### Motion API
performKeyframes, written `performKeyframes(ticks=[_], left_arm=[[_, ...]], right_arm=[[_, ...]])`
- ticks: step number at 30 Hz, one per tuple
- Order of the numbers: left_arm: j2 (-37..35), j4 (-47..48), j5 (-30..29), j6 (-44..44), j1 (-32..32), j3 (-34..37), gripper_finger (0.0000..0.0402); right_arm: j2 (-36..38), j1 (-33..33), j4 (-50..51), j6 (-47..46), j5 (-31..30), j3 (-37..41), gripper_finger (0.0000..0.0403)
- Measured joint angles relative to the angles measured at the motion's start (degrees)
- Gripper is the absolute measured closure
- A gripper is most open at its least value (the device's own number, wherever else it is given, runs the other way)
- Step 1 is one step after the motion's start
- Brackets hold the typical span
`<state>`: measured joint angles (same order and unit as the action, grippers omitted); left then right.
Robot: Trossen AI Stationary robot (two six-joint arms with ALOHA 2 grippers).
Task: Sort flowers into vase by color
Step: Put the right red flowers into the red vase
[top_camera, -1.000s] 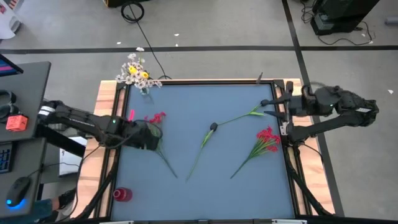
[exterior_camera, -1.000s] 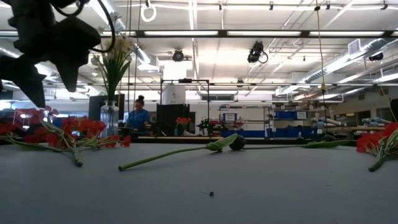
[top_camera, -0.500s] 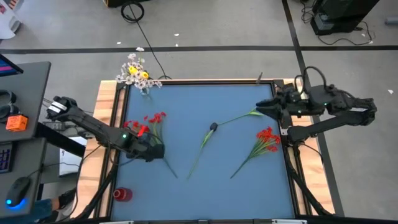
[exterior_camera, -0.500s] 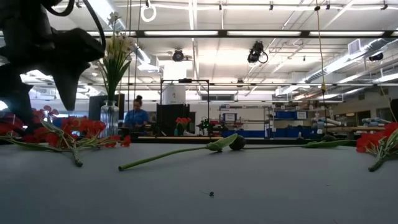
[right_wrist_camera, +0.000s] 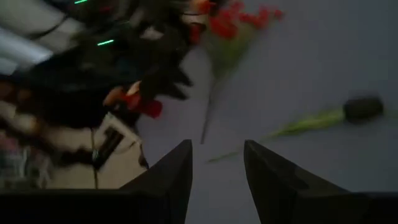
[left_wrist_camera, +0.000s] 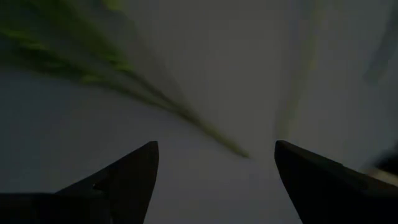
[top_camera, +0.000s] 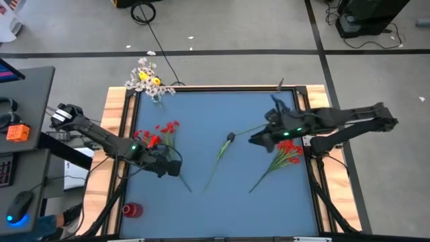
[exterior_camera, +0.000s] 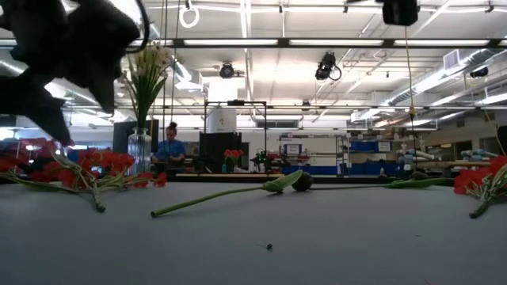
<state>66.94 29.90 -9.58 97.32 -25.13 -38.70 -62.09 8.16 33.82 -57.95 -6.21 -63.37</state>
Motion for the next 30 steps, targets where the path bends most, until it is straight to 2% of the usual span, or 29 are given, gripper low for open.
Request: performKeyframes(ticks=[2, 6, 8, 10, 14, 18, 23, 28, 30], left_arm=[[-0.1, -2.4, 0.1, -2.4, -0.1, 0.0, 0.0076], [-0.4, -6.2, -1.0, -7.5, -0.3, -0.1, 0.0076], [-0.4, -7.5, -1.5, -11.5, -0.3, 0.0, 0.0076], [-0.4, -10.2, -2.0, -16.2, -0.3, 0.0, 0.0076], [-0.4, -14.1, -3.1, -26.1, -0.2, 0.0, 0.0076], [-0.4, -17.3, -3.4, -34.5, 0.2, 0.0, 0.0076], [-0.4, -20.2, -3.3, -40.4, 0.1, 0.0, 0.0076], [-0.4, -20.3, -3.2, -41.6, 0.1, 0.0, 0.0076], [-0.4, -20.3, -3.2, -41.6, 0.2, 0.0, 0.0076]], right_arm=[[-3.4, 0.0, 1.5, -9.5, -0.2, 0.1, 0.0250], [-9.1, 1.7, 7.6, -24.7, 4.6, 0.1, 0.0250], [-11.8, 3.7, 10.0, -28.0, 8.7, 0.1, 0.0250], [-14.2, 5.4, 11.8, -26.9, 13.6, 0.1, 0.0250], [-19.0, 8.0, 14.6, -9.2, 20.5, 0.1, 0.0250], [-23.1, 9.5, 26.4, 12.6, 22.7, 0.1, 0.0250], [-26.7, 11.4, 38.6, 34.7, 15.8, 0.1, 0.0250], [-28.2, 12.9, 37.3, 54.1, 5.5, 0.1, 0.0248], [-28.9, 12.9, 35.7, 59.0, 3.9, 0.1, 0.0247]])
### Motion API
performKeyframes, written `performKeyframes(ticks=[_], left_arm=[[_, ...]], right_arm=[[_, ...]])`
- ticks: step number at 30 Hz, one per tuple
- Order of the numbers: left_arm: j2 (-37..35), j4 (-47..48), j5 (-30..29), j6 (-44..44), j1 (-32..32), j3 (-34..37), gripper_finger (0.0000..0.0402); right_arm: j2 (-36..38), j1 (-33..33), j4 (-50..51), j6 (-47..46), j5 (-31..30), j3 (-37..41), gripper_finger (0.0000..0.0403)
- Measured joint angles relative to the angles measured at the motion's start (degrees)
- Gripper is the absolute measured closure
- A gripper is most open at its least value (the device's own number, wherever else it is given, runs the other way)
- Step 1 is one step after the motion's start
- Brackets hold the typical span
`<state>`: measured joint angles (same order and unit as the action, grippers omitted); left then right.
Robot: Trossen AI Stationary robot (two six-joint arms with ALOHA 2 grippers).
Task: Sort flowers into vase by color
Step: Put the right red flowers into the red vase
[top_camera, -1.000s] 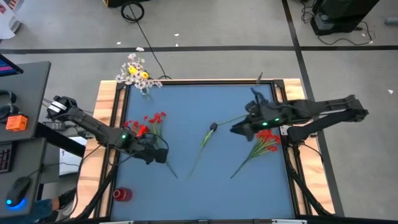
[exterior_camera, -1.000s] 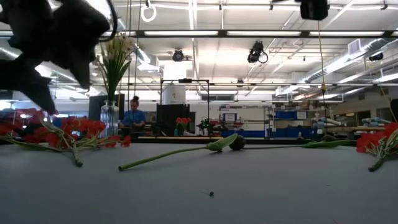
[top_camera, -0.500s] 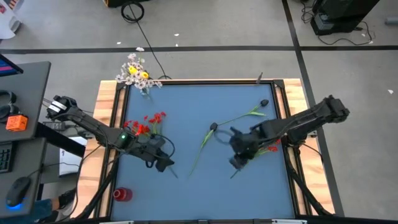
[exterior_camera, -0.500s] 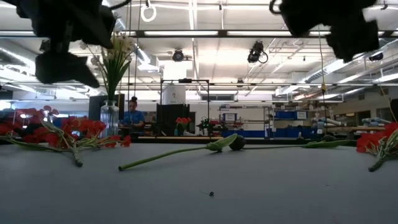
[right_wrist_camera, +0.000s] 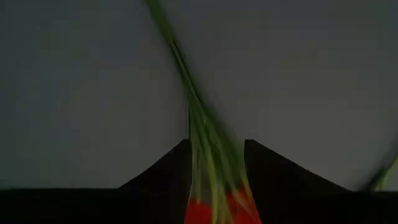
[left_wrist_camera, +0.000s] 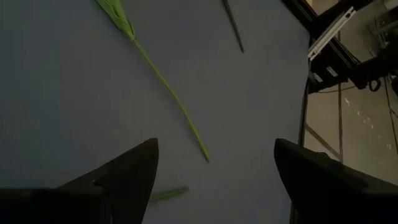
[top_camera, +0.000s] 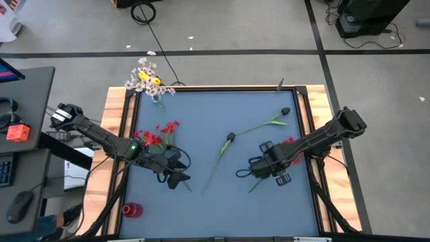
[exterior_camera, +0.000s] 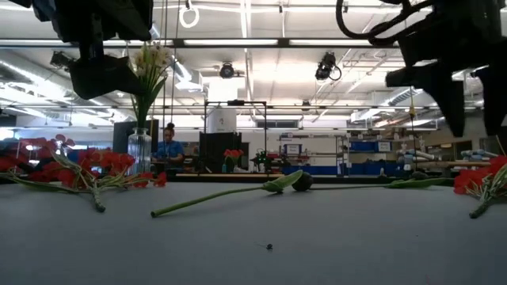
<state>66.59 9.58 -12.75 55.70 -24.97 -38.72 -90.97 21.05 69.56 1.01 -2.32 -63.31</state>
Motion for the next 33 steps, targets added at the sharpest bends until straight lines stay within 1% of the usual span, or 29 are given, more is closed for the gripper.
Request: performKeyframes(ticks=[5, 8, 12, 13, 16, 21, 25, 27, 29, 33], left_arm=[[0.0, 0.1, 0.2, 0.2, 0.0, 0.0, 0.0076], [0.0, 0.4, 0.1, 0.4, 0.0, 0.0, 0.0076], [0.0, 0.4, -0.1, 0.5, 0.0, 0.0, 0.0076], [0.0, 0.5, -0.1, 0.6, 0.0, 0.0, 0.0076], [0.0, 0.6, -0.6, 0.7, 0.2, 0.0, 0.0076], [0.0, 0.7, -1.0, 1.0, 2.2, 0.0, 0.0076], [0.0, 0.7, -0.9, 2.3, 3.0, 0.0, 0.0076], [0.0, 0.7, -0.8, 2.3, 3.1, 0.0, 0.0076], [0.0, 0.9, -0.8, 2.3, 3.1, 0.0, 0.0076], [0.0, 1.9, -0.6, 2.1, 3.1, 0.0, 0.0076]], right_arm=[[-0.5, -2.7, -3.9, 4.6, 3.0, 1.9, 0.0247], [-0.1, -3.5, -7.3, 6.7, 3.8, 5.2, 0.0247], [-0.2, -3.5, -9.4, 9.4, 5.3, 9.7, 0.0247], [-0.2, -3.2, -9.8, 9.9, 5.3, 10.6, 0.0247], [-0.2, -2.8, -11.7, 11.5, 2.4, 13.5, 0.0247], [0.0, -3.2, -18.4, 12.7, 2.5, 18.4, 0.0247], [0.2, -3.6, -19.7, 12.0, 3.5, 19.5, 0.0252], [0.1, -3.7, -19.8, 10.4, 3.7, 19.1, 0.0264], [-0.1, -4.0, -19.2, 9.0, 4.2, 18.0, 0.0286], [-0.3, -5.2, -20.5, 4.2, 7.8, 15.6, 0.0356]])
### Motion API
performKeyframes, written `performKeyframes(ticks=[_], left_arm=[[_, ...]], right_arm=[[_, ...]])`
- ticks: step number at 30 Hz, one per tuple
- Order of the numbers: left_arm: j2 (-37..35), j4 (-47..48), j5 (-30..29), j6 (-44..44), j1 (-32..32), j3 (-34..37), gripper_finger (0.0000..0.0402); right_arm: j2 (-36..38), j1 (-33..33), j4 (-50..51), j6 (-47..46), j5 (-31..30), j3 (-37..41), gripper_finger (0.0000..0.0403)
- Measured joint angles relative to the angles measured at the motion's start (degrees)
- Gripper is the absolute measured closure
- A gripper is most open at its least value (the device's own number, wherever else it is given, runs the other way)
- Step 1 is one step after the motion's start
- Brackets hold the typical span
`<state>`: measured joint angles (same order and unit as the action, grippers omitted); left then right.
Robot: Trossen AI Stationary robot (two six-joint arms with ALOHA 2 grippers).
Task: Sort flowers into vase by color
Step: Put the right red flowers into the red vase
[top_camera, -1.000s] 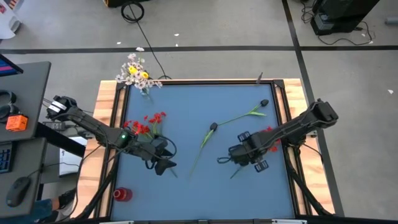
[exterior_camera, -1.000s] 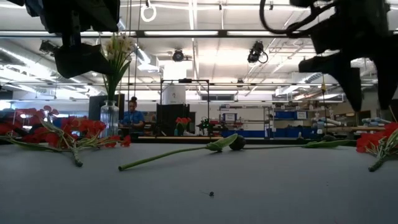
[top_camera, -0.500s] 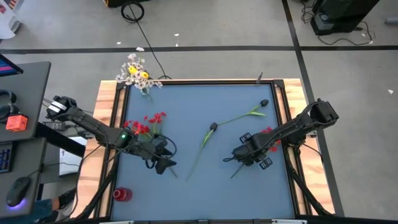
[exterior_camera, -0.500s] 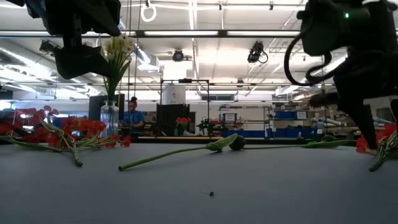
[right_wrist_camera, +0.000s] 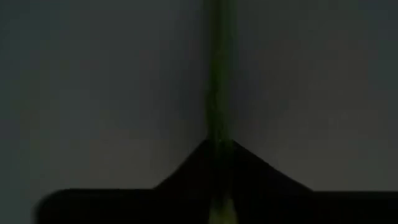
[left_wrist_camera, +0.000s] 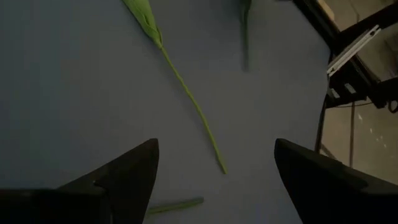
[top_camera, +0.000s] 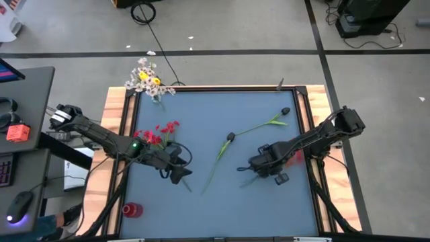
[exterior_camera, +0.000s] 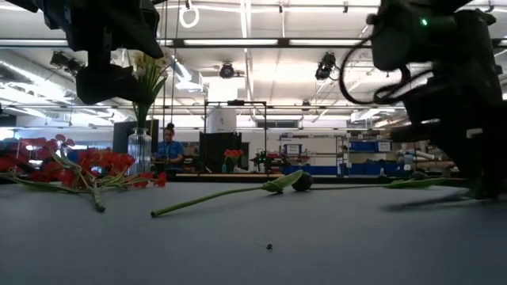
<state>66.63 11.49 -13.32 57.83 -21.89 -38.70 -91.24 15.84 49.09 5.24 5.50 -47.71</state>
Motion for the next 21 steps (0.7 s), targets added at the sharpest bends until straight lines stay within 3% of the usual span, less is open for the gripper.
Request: performKeyframes(ticks=[3, 9, 14, 21], left_arm=[[0.0, -0.1, -0.1, -1.0, 0.4, 0.0, 0.0076], [0.0, -0.3, 0.5, -2.1, 0.6, 0.0, 0.0076], [0.0, -0.7, 1.0, -3.0, 0.4, 0.0, 0.0076], [0.0, 0.0, 1.1, -14.9, -0.2, -3.8, 0.0077]], right_arm=[[0.0, -1.8, -0.1, -4.5, 3.7, -1.7, 0.0388], [0.0, -5.6, -1.6, -18.7, 8.6, -5.8, 0.0382], [0.0, -8.7, -3.4, -38.8, 13.8, -10.7, 0.0389], [0.1, -12.7, -11.5, -59.8, 22.5, -17.0, 0.0370]])
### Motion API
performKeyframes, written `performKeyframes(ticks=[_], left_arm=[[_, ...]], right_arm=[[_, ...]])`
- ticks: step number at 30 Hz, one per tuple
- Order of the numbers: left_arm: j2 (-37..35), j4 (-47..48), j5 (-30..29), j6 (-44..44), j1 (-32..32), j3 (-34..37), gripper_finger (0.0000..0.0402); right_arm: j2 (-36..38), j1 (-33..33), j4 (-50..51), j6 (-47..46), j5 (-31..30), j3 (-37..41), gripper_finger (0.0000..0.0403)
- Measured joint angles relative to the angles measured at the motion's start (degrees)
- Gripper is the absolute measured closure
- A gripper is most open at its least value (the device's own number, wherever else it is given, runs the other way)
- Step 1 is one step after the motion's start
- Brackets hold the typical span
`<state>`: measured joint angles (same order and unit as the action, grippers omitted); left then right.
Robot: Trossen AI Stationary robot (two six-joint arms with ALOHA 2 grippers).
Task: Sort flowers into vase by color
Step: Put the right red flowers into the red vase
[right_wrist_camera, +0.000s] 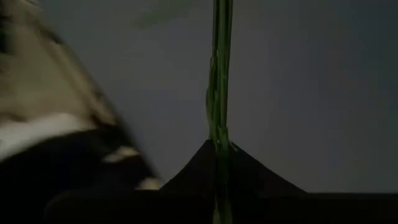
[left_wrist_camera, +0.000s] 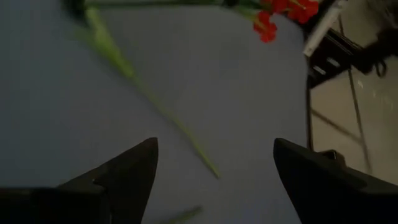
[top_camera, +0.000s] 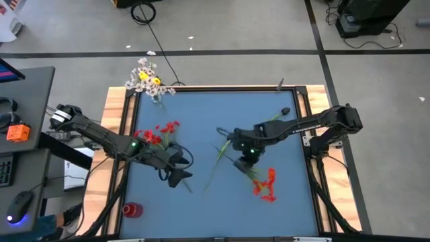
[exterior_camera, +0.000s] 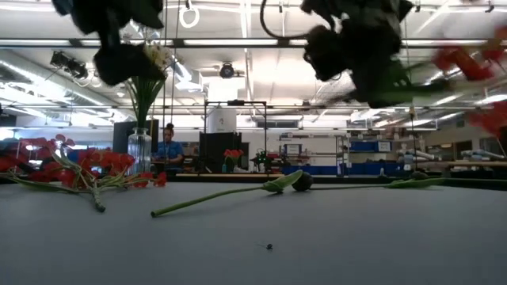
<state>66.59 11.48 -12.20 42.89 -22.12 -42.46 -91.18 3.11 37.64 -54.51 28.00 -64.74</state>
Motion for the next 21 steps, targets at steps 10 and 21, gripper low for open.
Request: performKeyframes(ticks=[10, 21], left_arm=[[0.0, 5.6, -4.5, -26.9, 0.0, -9.1, 0.0111], [0.0, 3.8, -6.3, -50.3, 0.1, -11.8, 0.0133]], right_arm=[[0.0, -1.7, -17.6, -26.0, 9.3, -3.2, 0.0381], [0.0, -2.1, -36.7, -52.7, 13.9, -3.2, 0.0381]])
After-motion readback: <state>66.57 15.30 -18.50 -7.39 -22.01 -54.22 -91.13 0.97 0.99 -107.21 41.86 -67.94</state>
